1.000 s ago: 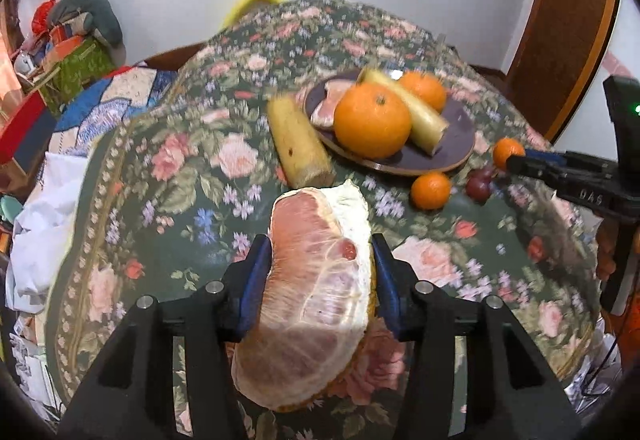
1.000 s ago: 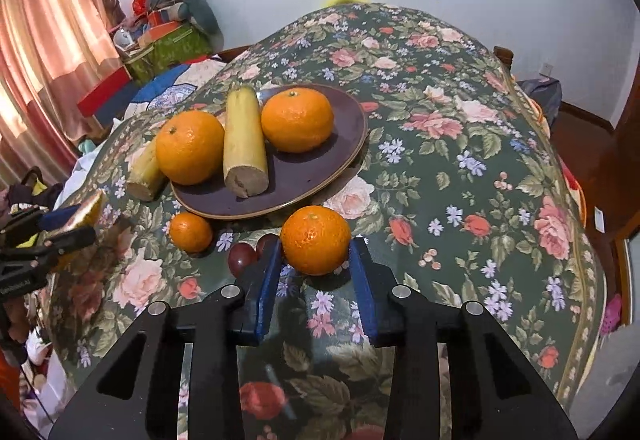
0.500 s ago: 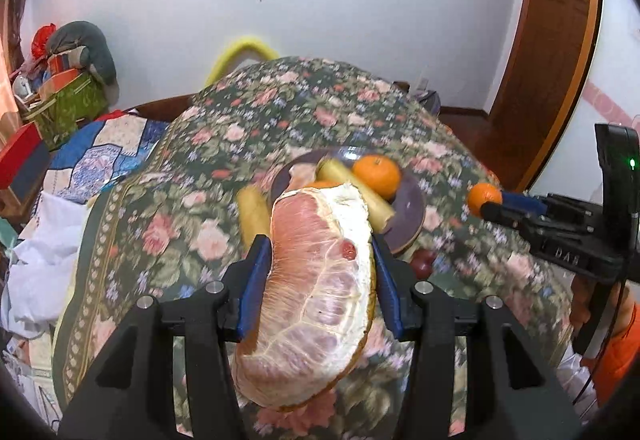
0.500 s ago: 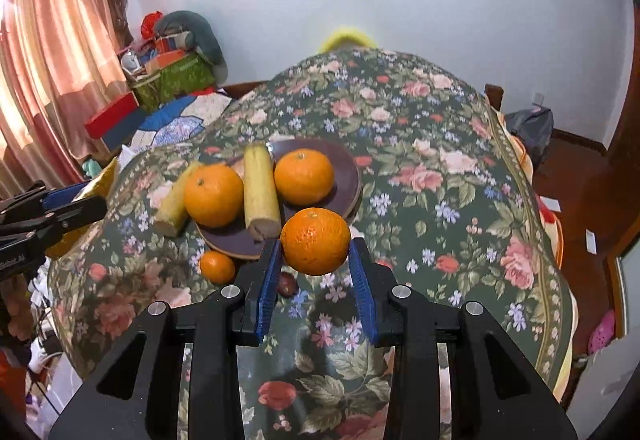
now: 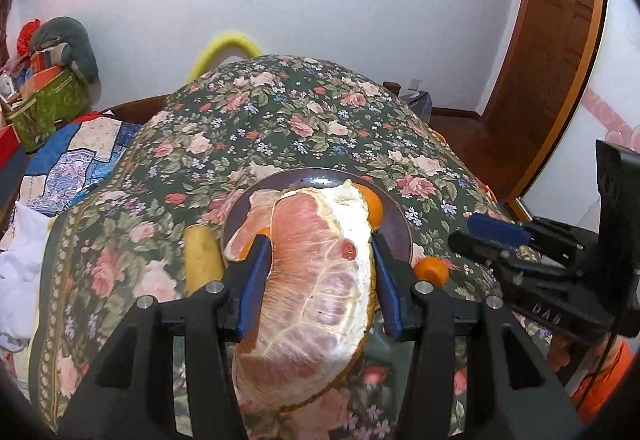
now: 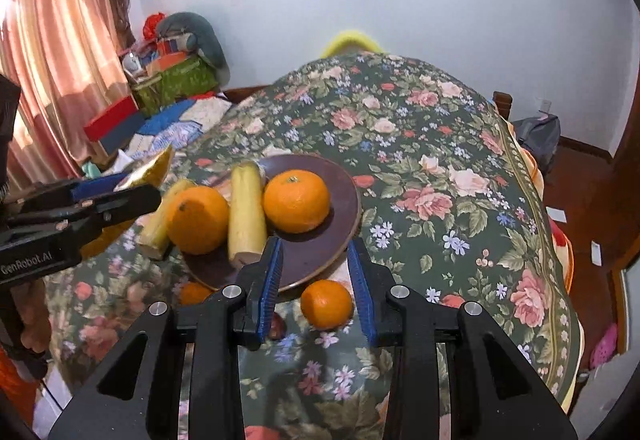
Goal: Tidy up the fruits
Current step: 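Place pomelo wedge on the plate with left tool while right tool places small orange there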
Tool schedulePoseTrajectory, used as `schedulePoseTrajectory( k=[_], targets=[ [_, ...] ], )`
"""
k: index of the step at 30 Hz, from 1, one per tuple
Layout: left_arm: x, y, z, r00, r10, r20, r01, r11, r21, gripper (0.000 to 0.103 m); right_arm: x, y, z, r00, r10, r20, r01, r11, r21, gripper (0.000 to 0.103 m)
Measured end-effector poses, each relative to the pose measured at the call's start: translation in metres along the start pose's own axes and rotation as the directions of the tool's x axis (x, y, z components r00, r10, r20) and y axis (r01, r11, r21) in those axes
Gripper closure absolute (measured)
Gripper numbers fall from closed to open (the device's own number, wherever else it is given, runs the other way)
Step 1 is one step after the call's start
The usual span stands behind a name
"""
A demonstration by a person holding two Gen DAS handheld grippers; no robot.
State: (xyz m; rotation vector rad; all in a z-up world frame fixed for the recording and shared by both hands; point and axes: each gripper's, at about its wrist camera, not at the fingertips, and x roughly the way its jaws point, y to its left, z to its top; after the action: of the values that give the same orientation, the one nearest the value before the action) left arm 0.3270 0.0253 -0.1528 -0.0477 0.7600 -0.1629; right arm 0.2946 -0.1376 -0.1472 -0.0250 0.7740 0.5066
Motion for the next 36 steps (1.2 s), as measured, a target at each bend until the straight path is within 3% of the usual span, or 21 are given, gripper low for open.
schedulePoseTrajectory(
  k=[10,13,20,36],
  targets=[
    [0.022,-0.006,0.002,1.000,-0.011,-0.013,0.011,1.000,-0.003,0.054,0.027,-0.011,-0.027,0.992,0.046,-0.120,-0.045,0.999,0.012,0.072],
    [0.027,-0.007,0.000,1.000,-0.003,-0.021,0.003,1.000,0.004,0.054,0.031,-0.010,-0.032,0.989,0.077,-0.125,-0.075,0.997,0.023,0.067],
    [0.034,-0.008,0.000,1.000,0.006,-0.023,-0.006,1.000,0.002,0.054,0.041,-0.002,-0.034,0.980,0.115,-0.162,-0.116,0.993,0.007,0.067],
    [0.050,-0.015,0.022,1.000,-0.008,-0.004,0.008,1.000,0.000,0.055,0.040,-0.003,-0.001,0.994,0.093,-0.065,-0.093,0.996,0.000,0.071]
  ],
)
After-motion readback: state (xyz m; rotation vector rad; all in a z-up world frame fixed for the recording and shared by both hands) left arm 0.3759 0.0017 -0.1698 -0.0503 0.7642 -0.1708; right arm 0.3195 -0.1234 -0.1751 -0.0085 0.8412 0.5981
